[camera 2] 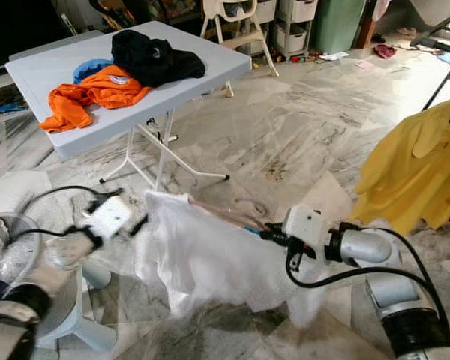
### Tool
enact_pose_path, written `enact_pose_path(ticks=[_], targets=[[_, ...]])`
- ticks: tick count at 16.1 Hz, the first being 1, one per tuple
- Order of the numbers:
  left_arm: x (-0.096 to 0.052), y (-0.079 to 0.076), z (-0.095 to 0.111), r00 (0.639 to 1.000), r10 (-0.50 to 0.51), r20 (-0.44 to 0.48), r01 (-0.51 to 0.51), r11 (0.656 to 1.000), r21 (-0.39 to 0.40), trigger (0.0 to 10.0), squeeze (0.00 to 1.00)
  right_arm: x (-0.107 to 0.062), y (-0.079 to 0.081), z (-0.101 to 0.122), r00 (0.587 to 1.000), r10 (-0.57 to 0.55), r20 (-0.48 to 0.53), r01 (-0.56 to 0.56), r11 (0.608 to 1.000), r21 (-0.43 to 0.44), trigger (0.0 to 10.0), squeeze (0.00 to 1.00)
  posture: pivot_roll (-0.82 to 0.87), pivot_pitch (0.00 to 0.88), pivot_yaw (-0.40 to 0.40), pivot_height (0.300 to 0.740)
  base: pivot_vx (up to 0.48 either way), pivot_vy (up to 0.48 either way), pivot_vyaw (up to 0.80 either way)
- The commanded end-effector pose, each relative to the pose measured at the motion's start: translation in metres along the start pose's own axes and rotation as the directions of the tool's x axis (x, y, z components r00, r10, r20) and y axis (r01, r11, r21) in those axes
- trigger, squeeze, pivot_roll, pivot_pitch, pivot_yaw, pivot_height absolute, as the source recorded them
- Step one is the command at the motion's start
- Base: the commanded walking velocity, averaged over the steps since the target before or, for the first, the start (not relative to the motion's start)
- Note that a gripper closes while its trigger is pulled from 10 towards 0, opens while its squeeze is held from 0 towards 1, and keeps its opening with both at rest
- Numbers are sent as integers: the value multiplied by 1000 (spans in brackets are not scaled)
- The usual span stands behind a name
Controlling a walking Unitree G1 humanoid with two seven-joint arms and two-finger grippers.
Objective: Hang hanger
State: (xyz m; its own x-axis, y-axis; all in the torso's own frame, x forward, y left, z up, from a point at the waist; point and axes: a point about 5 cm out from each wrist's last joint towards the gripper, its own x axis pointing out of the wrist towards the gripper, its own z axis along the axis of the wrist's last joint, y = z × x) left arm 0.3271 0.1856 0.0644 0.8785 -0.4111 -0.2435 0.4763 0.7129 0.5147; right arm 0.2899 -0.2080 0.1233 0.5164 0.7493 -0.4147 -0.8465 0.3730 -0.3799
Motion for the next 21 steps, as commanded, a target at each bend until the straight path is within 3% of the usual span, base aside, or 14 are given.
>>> enact_pose_path(ticks=[1,2,3,4,5,7,11,15,17,19,21], targets=[[1,2,0,1000,-7,0,7,999,-52,10000,1000,-4,-7,13,998,-34,51,35,999,-25,0,0,-170,14,101,740,0,0,0],[5,-5,5,999,-33,28,36,994,-107,10000,384,-4,-8,13,998,-55,43,56,998,-23,0,0,-173,14,101,740,0,0,0],[7,-14,7,998,-45,44,50,992,-119,10000,369,-1,-6,10,997,-78,19,79,996,-28,0,0,-176,16,101,740,0,0,0],[7,-16,6,998,-46,44,51,991,-125,10000,227,-1,-5,10,996,-83,25,84,996,-17,0,0,-176,16,102,740,0,0,0],[5,-18,2,1000,-10,18,12,991,-134,10000,0,2,0,11,994,-93,49,92,996,13,0,0,-176,17,101,740,0,0,0],[4,-16,-1,998,68,7,-65,979,-192,10000,0,6,3,10,992,-114,59,112,993,39,0,0,-175,17,99,740,0,0,0],[5,-2,-3,972,231,-47,-235,929,-286,10000,0,7,19,13,996,-28,84,21,996,85,0,0,-180,19,99,740,0,0,0],[12,-8,9,990,134,34,-116,935,-335,10000,0,-5,20,12,998,14,68,-21,994,103,0,0,-194,19,105,740,0,0,0],[16,-20,20,991,23,129,30,917,-398,10000,0,-8,19,11,999,4,54,-10,994,110,0,0,-203,20,113,740,0,0,0],[15,-15,21,990,54,127,-3,928,-372,10000,0,-9,18,8,999,-5,33,2,995,101,0,0,-202,22,116,740,0,0,0],[7,1,17,981,149,127,-99,938,-333,10000,0,-7,16,5,999,-32,10,31,996,79,0,0,-193,25,121,740,0,0,0]])
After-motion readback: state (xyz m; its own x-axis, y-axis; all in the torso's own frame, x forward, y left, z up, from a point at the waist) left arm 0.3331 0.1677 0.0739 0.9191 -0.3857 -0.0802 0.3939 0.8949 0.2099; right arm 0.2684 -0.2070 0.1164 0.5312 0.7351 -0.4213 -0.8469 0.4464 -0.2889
